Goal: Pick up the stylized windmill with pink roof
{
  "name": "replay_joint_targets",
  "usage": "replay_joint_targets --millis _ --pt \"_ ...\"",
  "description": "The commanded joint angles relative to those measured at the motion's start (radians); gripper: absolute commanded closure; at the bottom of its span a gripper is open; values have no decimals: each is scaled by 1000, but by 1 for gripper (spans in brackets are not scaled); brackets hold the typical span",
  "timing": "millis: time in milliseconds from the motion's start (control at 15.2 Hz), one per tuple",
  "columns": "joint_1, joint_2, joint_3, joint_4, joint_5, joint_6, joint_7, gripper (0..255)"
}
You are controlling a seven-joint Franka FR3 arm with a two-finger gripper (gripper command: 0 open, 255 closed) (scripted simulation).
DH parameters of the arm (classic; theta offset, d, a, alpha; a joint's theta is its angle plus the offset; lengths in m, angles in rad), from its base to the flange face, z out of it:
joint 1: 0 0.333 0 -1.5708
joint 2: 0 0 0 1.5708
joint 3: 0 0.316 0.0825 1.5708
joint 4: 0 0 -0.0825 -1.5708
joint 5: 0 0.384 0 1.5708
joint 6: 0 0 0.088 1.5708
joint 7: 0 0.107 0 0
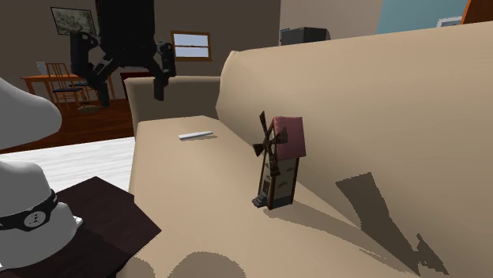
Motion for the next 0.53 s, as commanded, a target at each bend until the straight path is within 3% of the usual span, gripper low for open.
replay_joint_targets --millis 0,462 --pt "8 56 40 30 19 26 60 0" --pt "32 270 158 195 36 75 259 0"
